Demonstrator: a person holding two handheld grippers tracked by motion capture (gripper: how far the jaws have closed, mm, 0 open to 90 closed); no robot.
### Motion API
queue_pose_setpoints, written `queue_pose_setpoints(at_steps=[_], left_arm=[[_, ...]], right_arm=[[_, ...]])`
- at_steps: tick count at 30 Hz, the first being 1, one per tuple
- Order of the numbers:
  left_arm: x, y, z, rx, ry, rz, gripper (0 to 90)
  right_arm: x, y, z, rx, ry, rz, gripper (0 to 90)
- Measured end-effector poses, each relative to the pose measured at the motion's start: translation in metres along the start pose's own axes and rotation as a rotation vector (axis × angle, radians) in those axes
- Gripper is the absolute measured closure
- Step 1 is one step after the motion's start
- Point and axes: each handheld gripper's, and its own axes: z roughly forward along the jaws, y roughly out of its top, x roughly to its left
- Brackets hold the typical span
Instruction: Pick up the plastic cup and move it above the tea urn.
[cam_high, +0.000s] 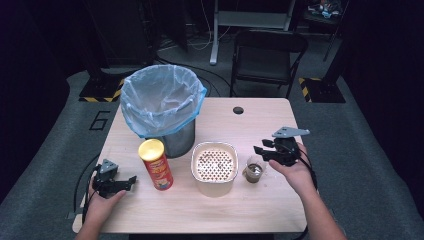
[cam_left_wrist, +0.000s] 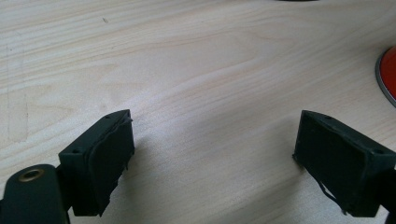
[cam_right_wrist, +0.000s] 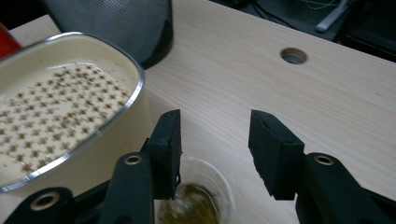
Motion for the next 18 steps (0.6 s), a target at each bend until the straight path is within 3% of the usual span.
queue_pose_setpoints(at_steps=[1,11,18], left_arm=[[0.0,0.0,0.0,0.0,0.0,0.0,11.6],[0.0,0.0,0.0,0.0,0.0,0.0,11.6],[0.0,0.0,0.0,0.0,0.0,0.0,11.6]], right_arm=[[0.008,0.007,0.009,0.01,0.032,-0.023,61.2],[0.031,0.023,0.047,0.061,0.107,-0.041,68.2],[0.032,0.021,0.063,0.1,0.127,-0.023,78.3]])
